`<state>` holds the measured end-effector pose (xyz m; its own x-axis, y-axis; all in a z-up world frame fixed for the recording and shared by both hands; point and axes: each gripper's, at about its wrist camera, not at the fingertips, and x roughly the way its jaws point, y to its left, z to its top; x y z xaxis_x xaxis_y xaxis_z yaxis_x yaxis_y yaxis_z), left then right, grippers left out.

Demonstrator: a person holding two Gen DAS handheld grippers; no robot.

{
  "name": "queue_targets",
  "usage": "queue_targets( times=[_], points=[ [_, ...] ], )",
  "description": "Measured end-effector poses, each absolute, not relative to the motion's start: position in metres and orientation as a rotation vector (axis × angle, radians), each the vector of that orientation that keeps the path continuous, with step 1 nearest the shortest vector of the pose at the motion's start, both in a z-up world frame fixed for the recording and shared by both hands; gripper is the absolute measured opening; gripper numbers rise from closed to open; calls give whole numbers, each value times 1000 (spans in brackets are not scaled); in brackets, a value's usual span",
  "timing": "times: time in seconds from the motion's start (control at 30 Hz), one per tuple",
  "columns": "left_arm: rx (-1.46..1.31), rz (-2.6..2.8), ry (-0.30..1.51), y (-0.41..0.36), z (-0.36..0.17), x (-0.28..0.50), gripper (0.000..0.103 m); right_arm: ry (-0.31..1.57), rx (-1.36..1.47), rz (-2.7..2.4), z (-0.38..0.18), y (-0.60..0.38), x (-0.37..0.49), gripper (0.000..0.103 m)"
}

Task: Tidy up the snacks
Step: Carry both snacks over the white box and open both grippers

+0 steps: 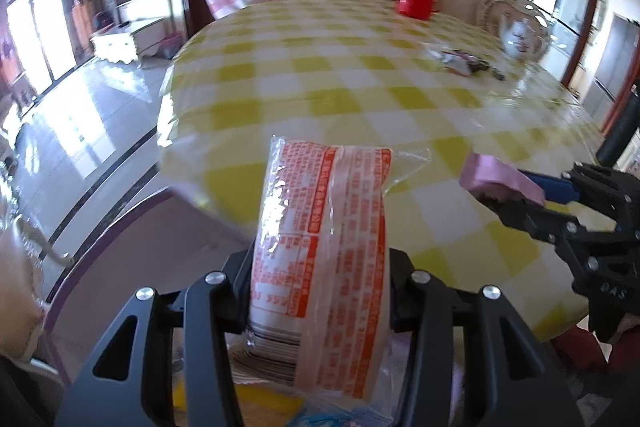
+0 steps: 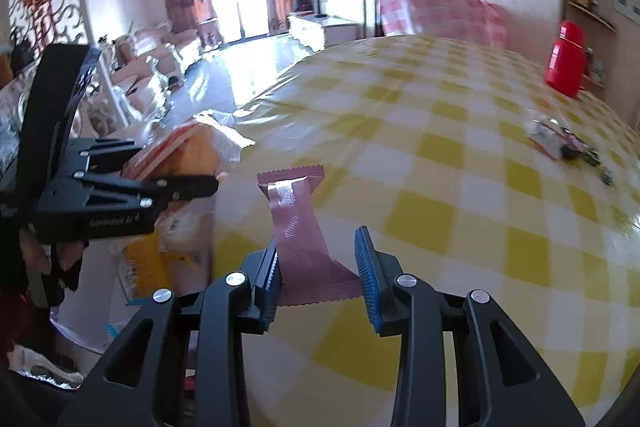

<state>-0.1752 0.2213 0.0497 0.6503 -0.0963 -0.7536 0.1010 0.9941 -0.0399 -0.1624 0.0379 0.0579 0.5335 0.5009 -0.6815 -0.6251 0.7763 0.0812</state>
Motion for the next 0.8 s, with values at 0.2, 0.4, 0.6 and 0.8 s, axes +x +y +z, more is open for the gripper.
queue_targets(
  times=[0.2,0.4,0.6,0.8],
  points=[
    [-25,-39,887,271,38,-190,47,770,-252,761,49,84,-182,34],
    [-58,29,918,310,23,-203,47,789,-356,849,34,131,-205,34],
    [11,157,940,331,15,-209,72,815,-382,920,17,156,-215,45],
    [12,205,929,330,21,-207,87,831,-301,896,22,136,-204,55]
  ],
)
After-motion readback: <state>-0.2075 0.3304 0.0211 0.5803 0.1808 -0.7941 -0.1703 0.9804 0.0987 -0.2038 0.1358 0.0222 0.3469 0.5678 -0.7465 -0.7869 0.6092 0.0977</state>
